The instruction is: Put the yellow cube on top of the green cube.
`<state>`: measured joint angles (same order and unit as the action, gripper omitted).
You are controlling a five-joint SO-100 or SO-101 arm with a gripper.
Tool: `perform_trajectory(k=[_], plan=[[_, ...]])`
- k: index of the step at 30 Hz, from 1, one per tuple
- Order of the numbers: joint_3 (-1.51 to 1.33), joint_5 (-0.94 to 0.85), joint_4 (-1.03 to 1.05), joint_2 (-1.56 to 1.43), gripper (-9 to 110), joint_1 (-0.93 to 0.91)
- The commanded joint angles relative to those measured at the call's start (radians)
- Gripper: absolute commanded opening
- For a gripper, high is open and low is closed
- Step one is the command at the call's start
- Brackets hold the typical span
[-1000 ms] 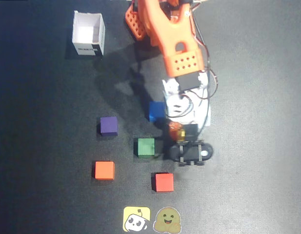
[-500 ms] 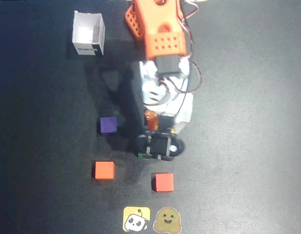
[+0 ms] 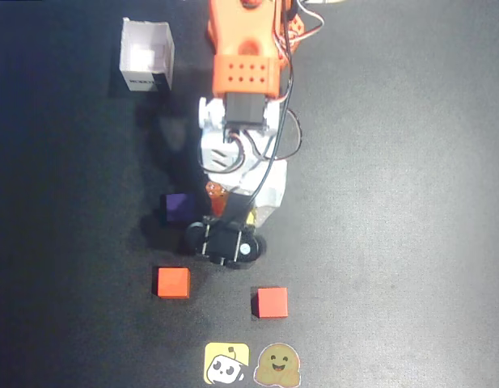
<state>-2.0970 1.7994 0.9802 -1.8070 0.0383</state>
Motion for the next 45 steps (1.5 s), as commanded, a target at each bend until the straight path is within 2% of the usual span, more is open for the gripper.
perform_trajectory(k=[1,16,45], plan=[[0.092,0.015,-0.041,0.031,6,-0.006],[0.133,0.035,-0.089,0.124,6,0.009],[-0.017,0.029,-0.144,0.112,6,0.008]])
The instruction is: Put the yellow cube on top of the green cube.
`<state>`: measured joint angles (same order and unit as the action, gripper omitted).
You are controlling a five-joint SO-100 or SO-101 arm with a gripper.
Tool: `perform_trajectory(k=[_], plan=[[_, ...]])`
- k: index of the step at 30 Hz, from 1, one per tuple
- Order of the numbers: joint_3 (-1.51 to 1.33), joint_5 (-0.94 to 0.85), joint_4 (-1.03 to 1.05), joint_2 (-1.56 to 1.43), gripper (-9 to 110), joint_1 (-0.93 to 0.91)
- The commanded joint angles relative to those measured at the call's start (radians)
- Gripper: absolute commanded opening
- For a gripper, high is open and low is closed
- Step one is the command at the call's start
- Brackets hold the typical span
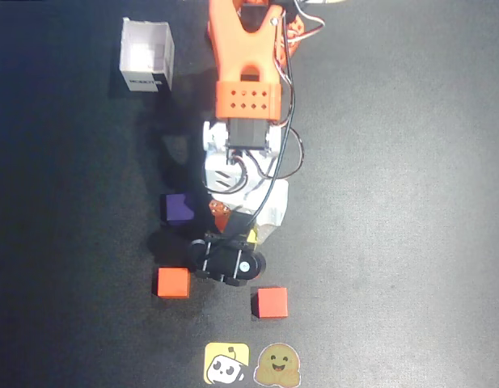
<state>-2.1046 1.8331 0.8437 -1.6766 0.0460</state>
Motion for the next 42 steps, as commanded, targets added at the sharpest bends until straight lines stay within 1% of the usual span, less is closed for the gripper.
perform_trajectory(k=[1,9,10,11,16,18,19,31,42], plan=[[-0.012,-0.003,-0.008,-0.018,6,0.000],[-0.025,0.006,-0.012,-0.021,6,0.000],[-0.023,0.006,-0.012,-0.021,9,0.000],[-0.023,0.006,-0.014,-0.025,15,0.000],[-0.023,0.008,-0.020,-0.031,16,-0.002],[-0.023,0.008,-0.023,-0.032,23,-0.002],[-0.023,0.008,-0.026,-0.034,24,-0.002],[-0.015,0.006,-0.029,-0.095,24,0.003],[-0.051,-0.008,-0.029,-0.255,24,0.014]])
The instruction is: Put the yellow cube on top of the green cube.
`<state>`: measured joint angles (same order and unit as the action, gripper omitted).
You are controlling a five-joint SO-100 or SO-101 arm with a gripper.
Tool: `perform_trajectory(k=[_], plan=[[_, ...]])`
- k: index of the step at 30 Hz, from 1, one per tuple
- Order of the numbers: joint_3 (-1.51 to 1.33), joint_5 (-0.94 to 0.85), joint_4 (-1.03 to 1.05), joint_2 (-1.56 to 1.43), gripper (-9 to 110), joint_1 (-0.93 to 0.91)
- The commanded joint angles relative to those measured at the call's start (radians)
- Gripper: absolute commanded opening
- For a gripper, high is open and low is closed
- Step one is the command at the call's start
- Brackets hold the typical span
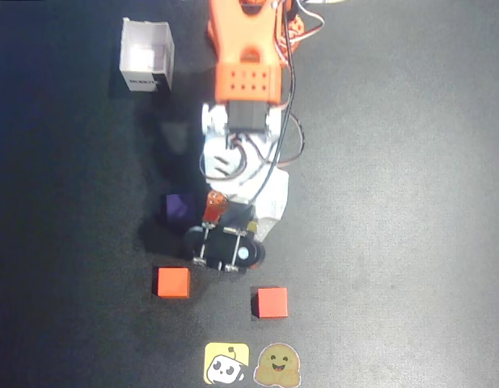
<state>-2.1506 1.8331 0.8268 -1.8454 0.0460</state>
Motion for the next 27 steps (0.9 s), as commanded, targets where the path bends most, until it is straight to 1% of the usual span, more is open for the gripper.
perform_trajectory(k=[1,8,10,12,15,17,21,27], plan=[[-0.020,-0.008,-0.012,-0.107,24,0.015],[-0.169,-0.038,-0.011,-0.311,23,0.020],[-0.213,-0.041,-0.005,-0.370,22,0.021],[-0.261,-0.054,-0.005,-0.428,17,0.025],[-0.328,-0.084,-0.005,-0.503,4,0.025],[-0.388,-0.098,-0.003,-0.574,0,0.025],[-0.502,-0.147,0.008,-0.726,0,0.025],[-0.594,-0.155,0.034,-0.841,0,0.025]])
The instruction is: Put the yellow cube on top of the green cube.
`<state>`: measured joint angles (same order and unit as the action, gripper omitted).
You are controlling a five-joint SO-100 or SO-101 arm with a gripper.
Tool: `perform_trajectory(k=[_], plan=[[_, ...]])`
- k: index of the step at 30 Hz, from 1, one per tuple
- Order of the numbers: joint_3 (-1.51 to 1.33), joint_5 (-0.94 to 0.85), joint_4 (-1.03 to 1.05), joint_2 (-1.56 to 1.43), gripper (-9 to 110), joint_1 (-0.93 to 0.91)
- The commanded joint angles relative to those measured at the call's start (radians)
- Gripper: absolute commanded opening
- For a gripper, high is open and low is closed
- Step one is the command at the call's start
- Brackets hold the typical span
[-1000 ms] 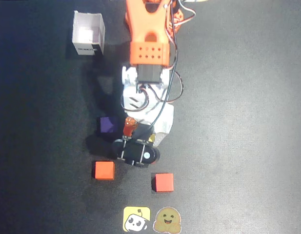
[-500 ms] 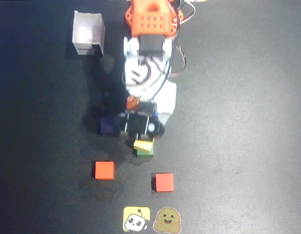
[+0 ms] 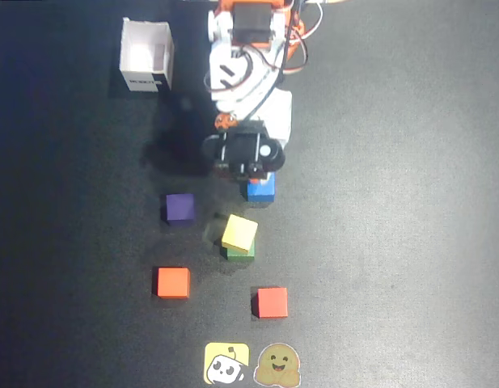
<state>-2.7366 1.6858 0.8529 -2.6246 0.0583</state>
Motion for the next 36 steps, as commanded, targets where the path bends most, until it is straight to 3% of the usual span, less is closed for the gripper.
perform_trajectory(k=[1,8,22,25,36], plan=[[-0.023,-0.008,0.012,-0.081,0,0.012],[-0.120,-0.008,0.048,-0.250,0,0.037],[-0.137,-0.094,0.419,-0.468,0,0.063],[-0.137,-0.184,0.414,-0.468,0,0.064],[-0.137,-0.195,0.413,-0.468,0,0.083]])
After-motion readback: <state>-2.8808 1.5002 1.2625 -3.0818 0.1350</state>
